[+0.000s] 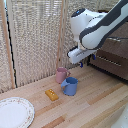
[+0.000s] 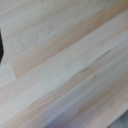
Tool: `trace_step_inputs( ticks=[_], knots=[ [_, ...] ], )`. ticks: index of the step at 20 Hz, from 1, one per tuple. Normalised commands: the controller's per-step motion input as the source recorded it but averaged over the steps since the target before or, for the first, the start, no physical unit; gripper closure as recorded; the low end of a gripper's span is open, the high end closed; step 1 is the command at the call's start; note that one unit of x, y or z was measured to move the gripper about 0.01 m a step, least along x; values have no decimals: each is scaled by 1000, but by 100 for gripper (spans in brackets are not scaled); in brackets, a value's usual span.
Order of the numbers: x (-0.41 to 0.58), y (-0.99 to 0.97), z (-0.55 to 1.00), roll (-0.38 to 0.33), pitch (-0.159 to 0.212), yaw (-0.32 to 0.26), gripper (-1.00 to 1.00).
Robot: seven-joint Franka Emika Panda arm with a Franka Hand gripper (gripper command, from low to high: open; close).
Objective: Propose to navigate your clamp on the clench of the first drawer. Use gentle force to register to the cabinet. Send posterior your swing mandate till over it lurks, a cup of pink essence. Fortify your grip after aiming concentric with the pink cup’s periphery. Manoeuvre the pink towards the cabinet's top. Drop your compression till the cup is resting inside.
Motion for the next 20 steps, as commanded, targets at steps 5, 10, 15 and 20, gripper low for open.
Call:
trace_step_inputs(
  ticks=[5,10,15,20],
  knots=[
    [857,34,355,99,42,-60,-100],
    [616,-54,350,177,108,-143,-100],
    [621,-6,159,232,134,-134,-100],
    [660,-51,17,283,150,-93,-100]
  ],
)
